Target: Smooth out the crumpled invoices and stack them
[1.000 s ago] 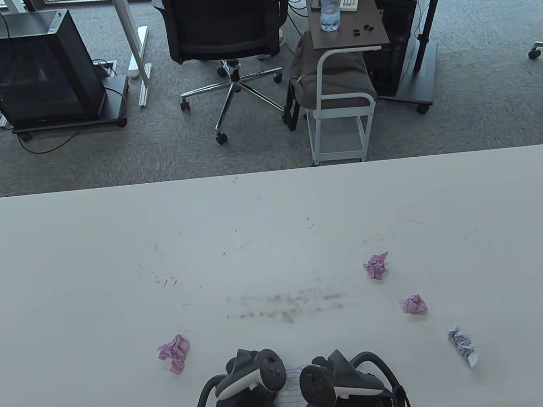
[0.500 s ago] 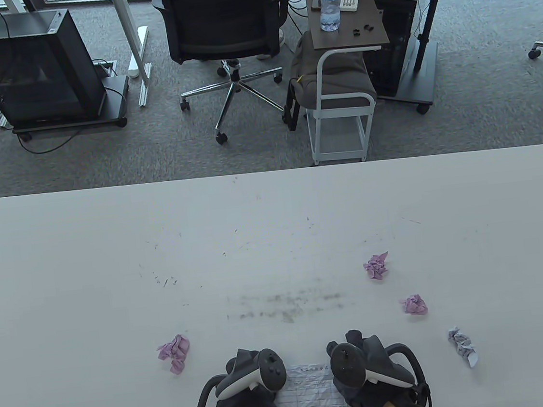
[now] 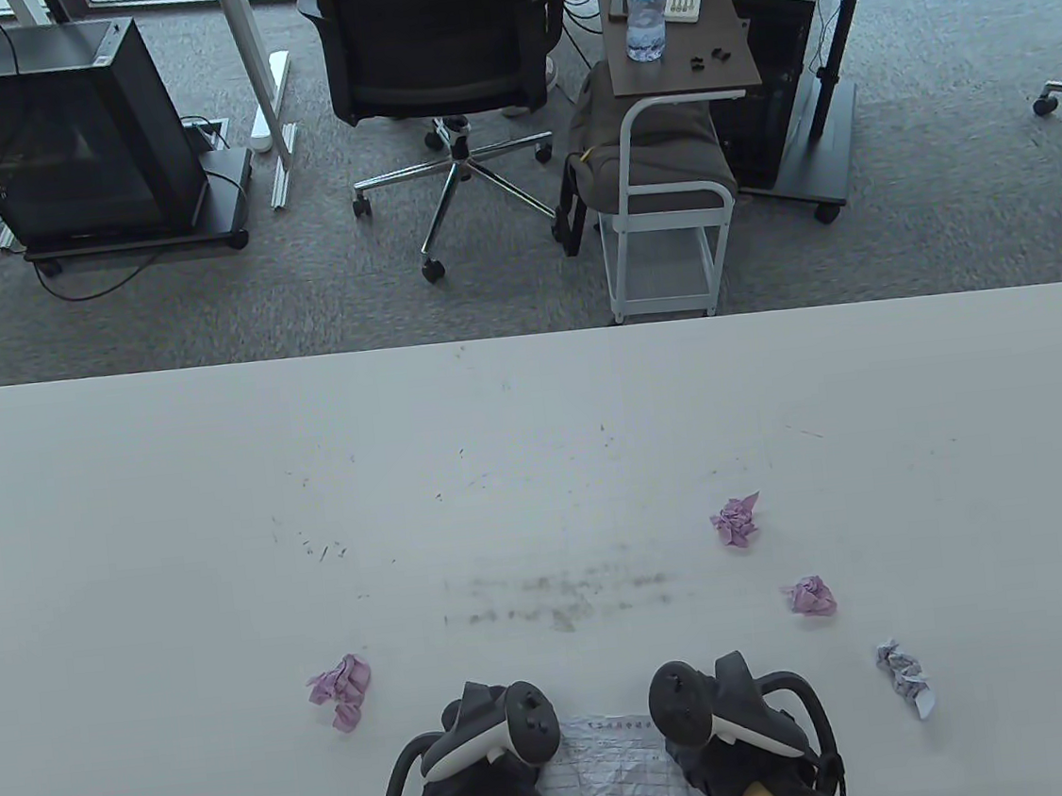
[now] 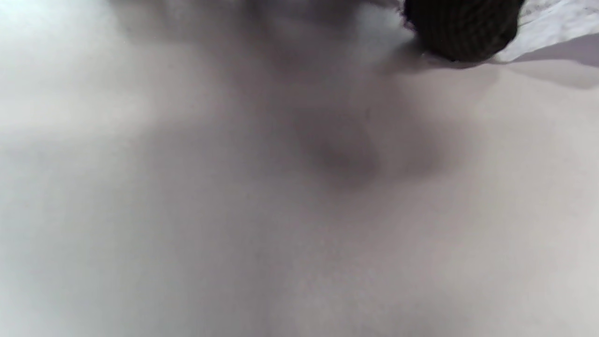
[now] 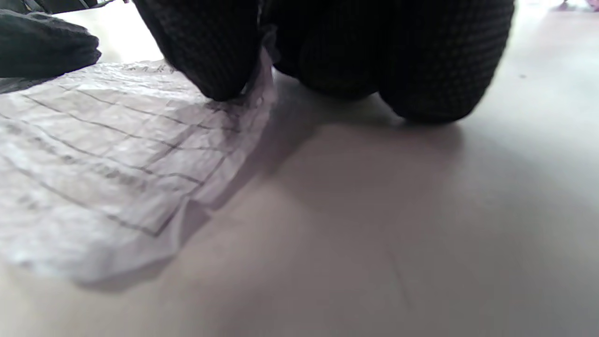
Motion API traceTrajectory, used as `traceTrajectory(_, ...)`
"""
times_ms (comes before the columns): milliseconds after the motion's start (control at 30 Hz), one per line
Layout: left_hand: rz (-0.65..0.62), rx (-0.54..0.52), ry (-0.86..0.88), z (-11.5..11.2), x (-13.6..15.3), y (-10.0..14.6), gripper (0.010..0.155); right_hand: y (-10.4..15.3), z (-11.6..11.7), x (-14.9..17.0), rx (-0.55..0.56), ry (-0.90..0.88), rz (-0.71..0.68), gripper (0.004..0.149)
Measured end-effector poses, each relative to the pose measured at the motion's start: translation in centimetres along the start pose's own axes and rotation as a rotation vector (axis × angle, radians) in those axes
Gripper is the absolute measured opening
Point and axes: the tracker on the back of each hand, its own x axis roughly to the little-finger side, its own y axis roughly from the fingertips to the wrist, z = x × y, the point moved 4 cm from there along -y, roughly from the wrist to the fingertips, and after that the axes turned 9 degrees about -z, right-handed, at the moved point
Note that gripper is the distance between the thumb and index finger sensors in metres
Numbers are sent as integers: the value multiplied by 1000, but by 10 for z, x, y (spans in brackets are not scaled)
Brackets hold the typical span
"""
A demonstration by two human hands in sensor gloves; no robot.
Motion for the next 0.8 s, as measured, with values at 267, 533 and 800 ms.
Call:
traceTrajectory(267,-2,-3,3,0,0,0,94,3,-9,-5,90,77,-4,38)
traceTrajectory(533,-5,-7,7,0,1,-1,94,13,-28,1,161,-164,-51,40)
traceTrajectory(800,0,-9,4,0,1,-1,95,21,-45,-11,232,-281,-130,44)
